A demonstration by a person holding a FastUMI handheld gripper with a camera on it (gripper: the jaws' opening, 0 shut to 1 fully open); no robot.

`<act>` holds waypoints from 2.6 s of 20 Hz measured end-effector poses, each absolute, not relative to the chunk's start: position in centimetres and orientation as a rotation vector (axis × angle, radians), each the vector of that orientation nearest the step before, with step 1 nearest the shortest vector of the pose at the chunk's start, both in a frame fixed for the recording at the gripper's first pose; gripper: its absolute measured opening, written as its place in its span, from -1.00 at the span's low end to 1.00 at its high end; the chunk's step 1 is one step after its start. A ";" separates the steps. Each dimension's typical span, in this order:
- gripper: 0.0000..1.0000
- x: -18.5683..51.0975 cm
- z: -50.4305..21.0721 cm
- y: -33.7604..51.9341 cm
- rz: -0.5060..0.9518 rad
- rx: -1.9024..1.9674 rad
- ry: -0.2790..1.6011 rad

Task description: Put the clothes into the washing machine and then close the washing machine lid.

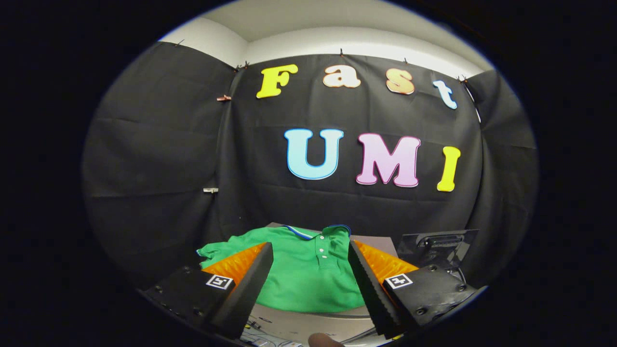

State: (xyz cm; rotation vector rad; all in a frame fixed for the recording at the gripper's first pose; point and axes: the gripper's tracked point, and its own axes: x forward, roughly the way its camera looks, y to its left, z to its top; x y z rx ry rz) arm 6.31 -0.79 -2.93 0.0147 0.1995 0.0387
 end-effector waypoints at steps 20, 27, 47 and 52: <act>0.00 11.7 -16.0 -1.6 0.108 -0.020 0.638; -0.64 12.5 -15.4 -1.0 0.108 -0.083 0.698; -0.90 9.1 -4.3 -11.6 0.204 0.148 0.610; -0.90 9.3 -3.6 -16.6 0.233 0.121 0.562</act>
